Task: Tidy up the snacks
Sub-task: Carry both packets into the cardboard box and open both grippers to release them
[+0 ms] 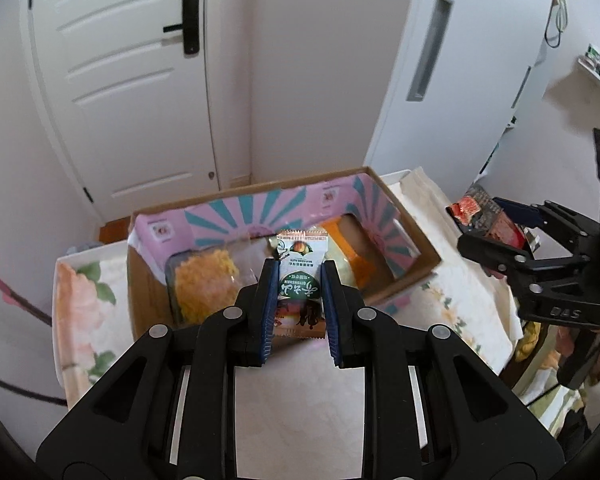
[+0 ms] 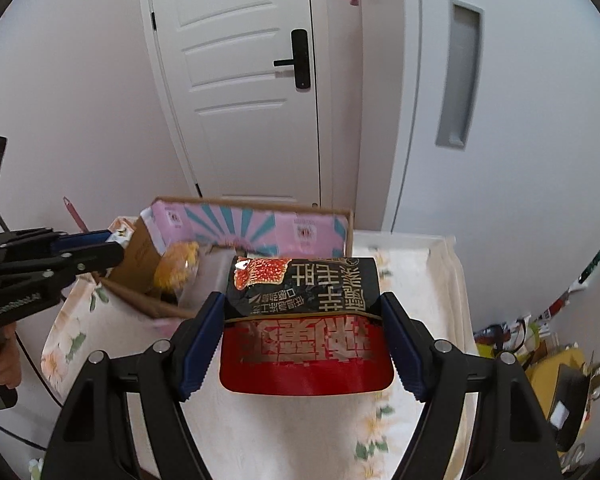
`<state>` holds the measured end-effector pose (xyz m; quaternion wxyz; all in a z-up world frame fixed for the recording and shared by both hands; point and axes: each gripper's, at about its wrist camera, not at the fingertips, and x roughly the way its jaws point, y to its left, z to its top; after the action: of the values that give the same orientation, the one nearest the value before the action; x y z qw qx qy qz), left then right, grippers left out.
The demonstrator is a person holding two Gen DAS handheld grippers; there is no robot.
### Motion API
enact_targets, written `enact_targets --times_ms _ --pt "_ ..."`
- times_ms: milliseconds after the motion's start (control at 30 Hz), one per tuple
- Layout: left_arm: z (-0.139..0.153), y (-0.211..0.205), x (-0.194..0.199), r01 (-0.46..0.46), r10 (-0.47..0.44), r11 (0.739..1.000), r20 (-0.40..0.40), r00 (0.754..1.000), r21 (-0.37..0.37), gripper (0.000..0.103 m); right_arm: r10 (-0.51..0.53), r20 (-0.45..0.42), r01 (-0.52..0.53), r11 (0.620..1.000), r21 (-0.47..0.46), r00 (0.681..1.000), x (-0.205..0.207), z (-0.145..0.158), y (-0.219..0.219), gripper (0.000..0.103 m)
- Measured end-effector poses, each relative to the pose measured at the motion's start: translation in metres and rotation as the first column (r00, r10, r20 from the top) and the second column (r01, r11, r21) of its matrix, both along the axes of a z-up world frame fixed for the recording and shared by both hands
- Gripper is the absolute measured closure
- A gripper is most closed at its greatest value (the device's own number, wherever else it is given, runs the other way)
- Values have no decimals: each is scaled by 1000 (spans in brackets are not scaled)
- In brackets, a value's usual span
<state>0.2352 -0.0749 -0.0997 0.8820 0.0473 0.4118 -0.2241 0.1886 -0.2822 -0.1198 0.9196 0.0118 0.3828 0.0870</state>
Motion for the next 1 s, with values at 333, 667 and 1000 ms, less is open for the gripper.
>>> enact_targets --times_ms 333,667,1000 --pt "-35 2 78 17 -11 998 -102 995 58 84 -17 -44 19 998 55 999 59 3 22 31" --pt "-62 -11 89 111 -102 988 -90 991 104 1 -65 -103 73 994 76 993 86 -19 33 31" --pt "-48 19 71 42 -35 990 -54 998 131 1 -61 -169 77 993 92 984 104 -32 36 31"
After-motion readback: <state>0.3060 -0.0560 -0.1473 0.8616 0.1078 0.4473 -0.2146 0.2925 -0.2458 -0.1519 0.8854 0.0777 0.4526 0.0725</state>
